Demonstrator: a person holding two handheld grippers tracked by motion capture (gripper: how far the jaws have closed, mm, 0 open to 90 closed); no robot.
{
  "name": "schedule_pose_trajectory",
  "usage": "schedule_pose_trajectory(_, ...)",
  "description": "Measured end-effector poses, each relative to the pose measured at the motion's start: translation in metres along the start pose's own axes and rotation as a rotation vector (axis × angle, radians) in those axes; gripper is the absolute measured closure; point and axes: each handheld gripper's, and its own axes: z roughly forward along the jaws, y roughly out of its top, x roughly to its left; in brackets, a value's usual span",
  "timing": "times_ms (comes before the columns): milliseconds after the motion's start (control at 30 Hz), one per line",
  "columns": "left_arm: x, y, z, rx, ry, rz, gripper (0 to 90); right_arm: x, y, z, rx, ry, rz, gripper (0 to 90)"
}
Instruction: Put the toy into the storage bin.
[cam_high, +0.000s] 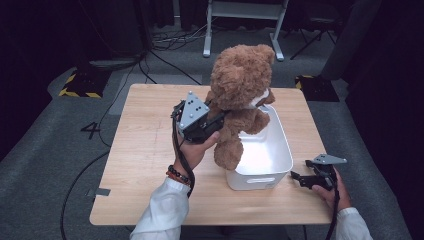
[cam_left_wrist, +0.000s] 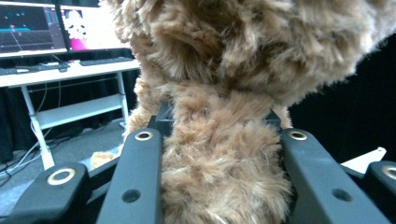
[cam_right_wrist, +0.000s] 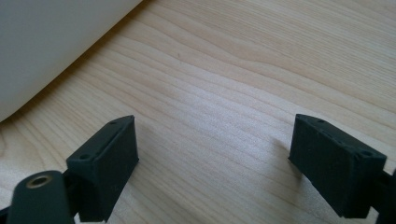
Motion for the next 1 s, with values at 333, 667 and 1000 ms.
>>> schedule_pose_trajectory(333,-0.009,-0.008,0.021,0.020,-0.004,-0.025,65.3,0.000,0.000,0.000,-0.001,0.001,0.000,14.9)
schedule_pose_trajectory(667,-0.018,-0.018,0.040,0.050,-0.023,-0.039,65.3,0.000,0.000,0.000,-0.001,0.002,0.000,14.9)
schedule_pose_trajectory(1000,-0.028,-0.033,0.055,0.103,-0.046,-0.009,65.1,0.000,0.000,0.000,0.000,0.004,0.000,14.9)
